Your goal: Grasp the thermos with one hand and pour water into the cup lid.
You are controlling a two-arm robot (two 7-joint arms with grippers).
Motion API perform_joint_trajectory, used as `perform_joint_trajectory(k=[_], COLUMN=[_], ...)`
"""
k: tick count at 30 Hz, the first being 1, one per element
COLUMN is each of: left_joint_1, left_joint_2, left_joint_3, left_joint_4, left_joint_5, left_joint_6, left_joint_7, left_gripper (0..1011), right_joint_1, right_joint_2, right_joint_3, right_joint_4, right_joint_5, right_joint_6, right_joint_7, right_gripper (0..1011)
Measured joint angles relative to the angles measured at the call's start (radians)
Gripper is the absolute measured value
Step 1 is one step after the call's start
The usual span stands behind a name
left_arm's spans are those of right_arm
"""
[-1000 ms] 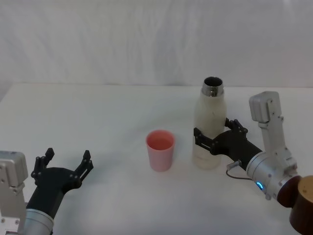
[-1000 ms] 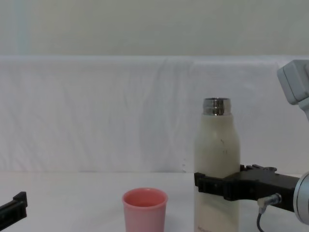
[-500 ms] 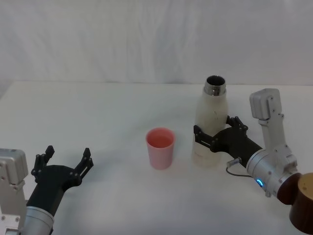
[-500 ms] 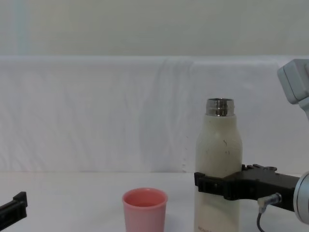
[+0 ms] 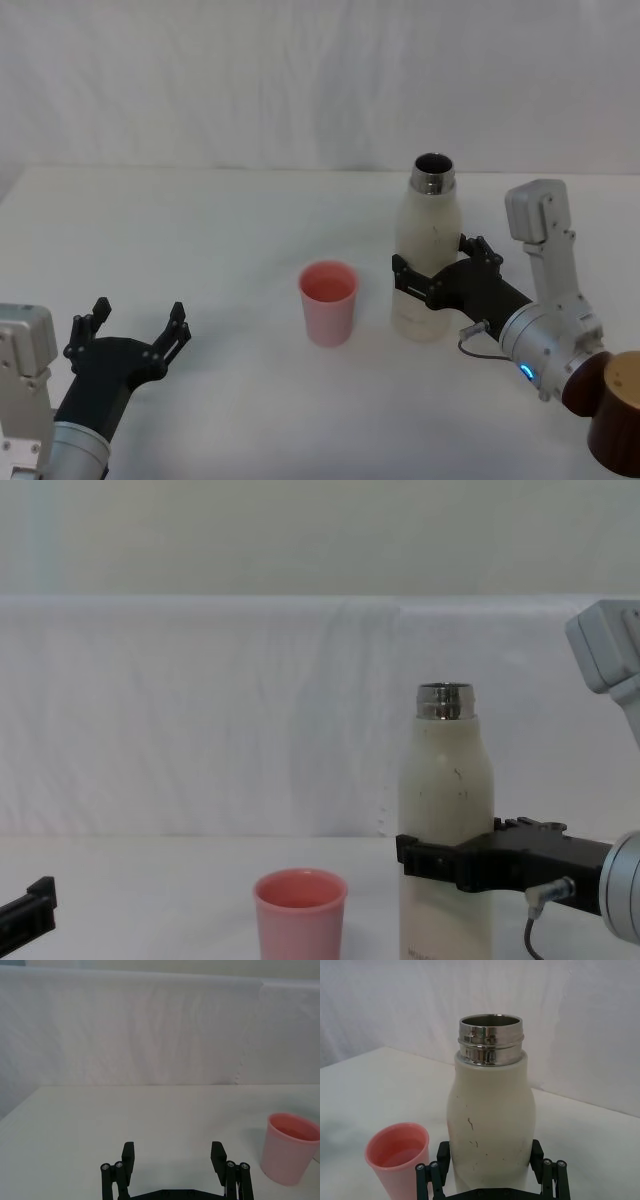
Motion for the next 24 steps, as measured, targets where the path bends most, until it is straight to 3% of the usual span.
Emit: perform_joint_trajectory(k=[24], left_joint_1=[0.0], left_joint_2=[0.0], left_joint_3=[0.0], left_joint_4=[0.0], left_joint_5=[0.0], left_joint_6=[0.0], left_joint_7=[0.0], left_gripper=[1001], right_joint_1=[-0.046], right_joint_2=[0.037], right_joint_3=[0.018], right_joint_4=[-0.049], right_joint_5=[0.028], right_joint_6=[-0.007], right_joint_7=[0.004], right_gripper=[1003])
